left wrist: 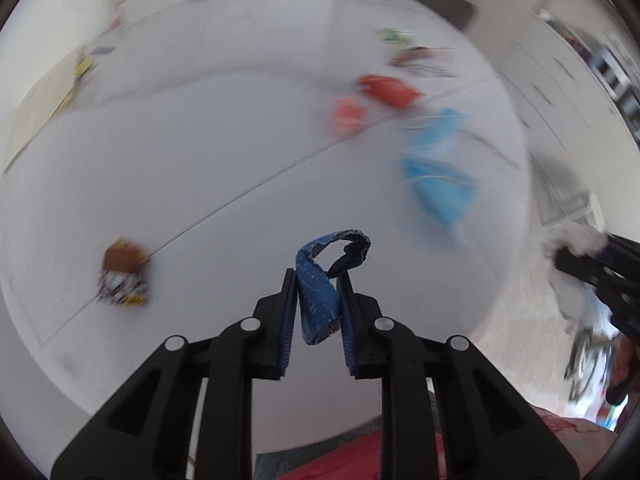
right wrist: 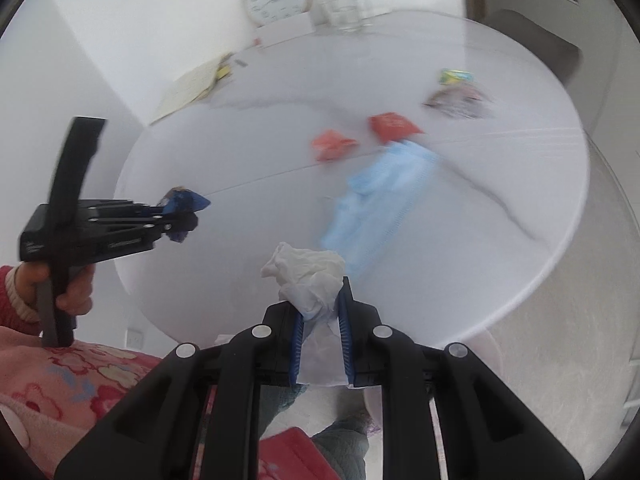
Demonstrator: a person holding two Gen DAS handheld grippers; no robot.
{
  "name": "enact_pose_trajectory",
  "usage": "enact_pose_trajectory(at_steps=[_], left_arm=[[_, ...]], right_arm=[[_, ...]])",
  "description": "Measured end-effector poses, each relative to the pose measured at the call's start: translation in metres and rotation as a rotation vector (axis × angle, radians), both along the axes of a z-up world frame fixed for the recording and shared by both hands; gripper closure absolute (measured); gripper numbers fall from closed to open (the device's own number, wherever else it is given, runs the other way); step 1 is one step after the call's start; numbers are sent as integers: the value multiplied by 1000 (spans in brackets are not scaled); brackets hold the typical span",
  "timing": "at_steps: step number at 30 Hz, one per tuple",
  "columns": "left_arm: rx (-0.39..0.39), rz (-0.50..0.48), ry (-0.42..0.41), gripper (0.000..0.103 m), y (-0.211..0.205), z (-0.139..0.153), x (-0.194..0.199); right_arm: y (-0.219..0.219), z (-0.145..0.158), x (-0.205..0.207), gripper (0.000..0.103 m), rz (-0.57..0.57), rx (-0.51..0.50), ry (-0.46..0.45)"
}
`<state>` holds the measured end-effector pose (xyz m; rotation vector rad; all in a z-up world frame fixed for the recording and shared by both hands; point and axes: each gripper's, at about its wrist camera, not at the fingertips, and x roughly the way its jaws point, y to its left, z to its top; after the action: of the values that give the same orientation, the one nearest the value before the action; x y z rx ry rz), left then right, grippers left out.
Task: Collect trash
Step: 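Grasp the blue wrapper with the left tool while the right tool drops the tissue into the wastebasket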
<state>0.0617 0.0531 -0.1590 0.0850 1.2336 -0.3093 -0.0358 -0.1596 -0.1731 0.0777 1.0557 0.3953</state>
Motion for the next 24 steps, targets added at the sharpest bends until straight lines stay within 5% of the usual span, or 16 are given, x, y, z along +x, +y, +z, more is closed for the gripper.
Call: enact_pose_trajectory(at_steps=[10,21,24], left_arm=[[-78,-355,5,83,-136,13,-23],[-52,-446,38,83,-191,1,-49],[-38,-445,37,83,-192,3,-56]], right_arm=[[-99,-2,-52,85,-254,-36,2],[-128,-38,-65,84,-286,-77,62],[-130,-55,-61,67,-286,-64,103]])
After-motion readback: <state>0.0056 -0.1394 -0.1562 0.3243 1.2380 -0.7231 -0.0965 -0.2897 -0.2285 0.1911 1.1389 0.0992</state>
